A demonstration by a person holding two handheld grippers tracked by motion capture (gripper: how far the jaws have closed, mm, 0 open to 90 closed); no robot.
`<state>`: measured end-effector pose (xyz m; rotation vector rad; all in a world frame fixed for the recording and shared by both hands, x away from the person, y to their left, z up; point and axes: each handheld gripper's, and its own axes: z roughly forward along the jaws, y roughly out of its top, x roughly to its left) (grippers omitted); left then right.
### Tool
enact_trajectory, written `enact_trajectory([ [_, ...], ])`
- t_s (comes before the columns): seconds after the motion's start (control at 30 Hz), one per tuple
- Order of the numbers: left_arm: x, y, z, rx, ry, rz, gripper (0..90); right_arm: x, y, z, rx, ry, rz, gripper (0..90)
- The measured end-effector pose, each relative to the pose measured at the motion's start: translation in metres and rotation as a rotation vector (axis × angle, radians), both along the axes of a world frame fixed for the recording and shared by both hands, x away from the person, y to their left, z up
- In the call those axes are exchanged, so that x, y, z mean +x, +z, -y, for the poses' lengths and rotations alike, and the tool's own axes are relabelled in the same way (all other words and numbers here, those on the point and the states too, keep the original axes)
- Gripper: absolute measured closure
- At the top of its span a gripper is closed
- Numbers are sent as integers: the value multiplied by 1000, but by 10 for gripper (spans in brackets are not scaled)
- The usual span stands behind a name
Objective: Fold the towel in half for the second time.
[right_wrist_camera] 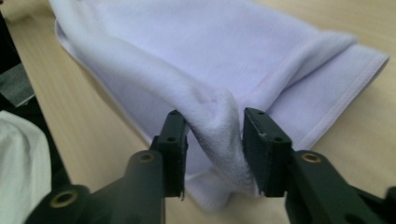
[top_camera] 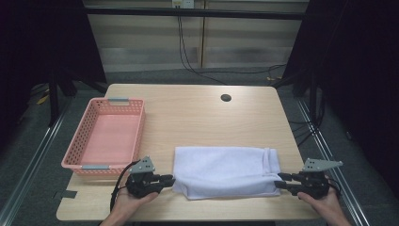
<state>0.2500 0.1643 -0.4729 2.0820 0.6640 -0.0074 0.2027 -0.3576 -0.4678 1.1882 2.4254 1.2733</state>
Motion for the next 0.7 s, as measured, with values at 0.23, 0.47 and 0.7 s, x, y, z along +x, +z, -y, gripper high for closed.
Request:
enact_trajectory([
  [0.23,0,6,-1,-27,12,14,701,-11,16,2,62,-43,61,506],
  [0.47,32,-8,40,72,-41,6,673,28,0,-27,-28,-20,3,480],
  [0.7,14,-16,35,135,-96,10,602,34,-21,-32,-135,-55,-60,755],
])
